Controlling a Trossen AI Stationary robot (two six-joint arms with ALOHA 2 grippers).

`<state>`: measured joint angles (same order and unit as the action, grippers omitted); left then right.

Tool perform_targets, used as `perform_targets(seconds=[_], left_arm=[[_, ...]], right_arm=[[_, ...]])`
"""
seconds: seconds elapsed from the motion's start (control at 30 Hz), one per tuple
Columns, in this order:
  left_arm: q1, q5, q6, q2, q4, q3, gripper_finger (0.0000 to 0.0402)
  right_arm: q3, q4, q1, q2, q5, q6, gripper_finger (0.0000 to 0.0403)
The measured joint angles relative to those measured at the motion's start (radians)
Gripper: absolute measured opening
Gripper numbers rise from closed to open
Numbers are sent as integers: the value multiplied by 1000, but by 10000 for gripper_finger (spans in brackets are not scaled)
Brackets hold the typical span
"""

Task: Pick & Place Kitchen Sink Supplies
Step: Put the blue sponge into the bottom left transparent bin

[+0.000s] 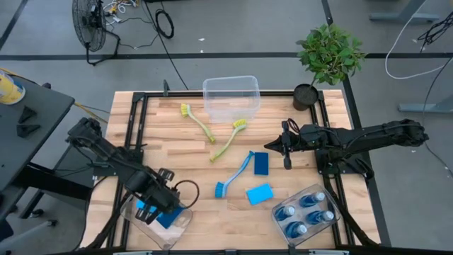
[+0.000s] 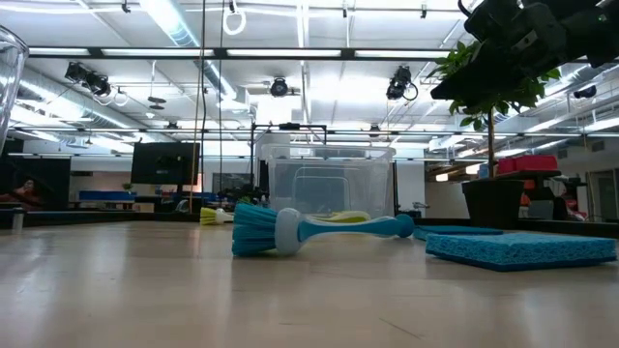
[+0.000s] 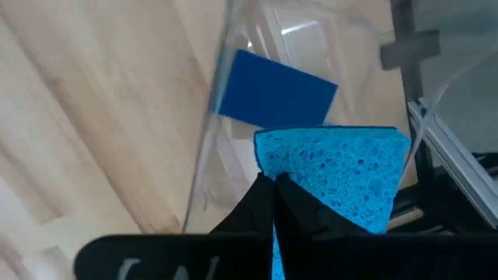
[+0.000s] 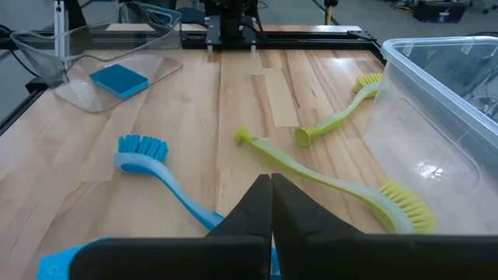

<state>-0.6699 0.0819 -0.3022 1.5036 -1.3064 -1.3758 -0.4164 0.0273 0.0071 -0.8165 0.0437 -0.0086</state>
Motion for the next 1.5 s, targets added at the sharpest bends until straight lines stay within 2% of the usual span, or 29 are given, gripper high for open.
perform_targets(seconds=[0.17,0.27,0.53,0.87,1.13,1.27,1.5], left_arm=[[-53,7,46,0,98,61,4],[-75,59,52,0,140,107,3],[-121,80,56,0,156,200,11],[-117,41,100,0,169,205,13],[-117,50,51,0,167,205,17],[-117,50,51,0,167,205,43],[-117,50,46,0,165,205,127]], right_arm=[[0,0,0,0,0,0,4],[0,0,0,0,1,-1,4],[0,0,0,0,3,-1,4],[0,0,0,0,53,26,4],[0,0,0,0,53,26,4],[0,0,0,0,53,26,4],[0,0,0,0,53,26,4]])
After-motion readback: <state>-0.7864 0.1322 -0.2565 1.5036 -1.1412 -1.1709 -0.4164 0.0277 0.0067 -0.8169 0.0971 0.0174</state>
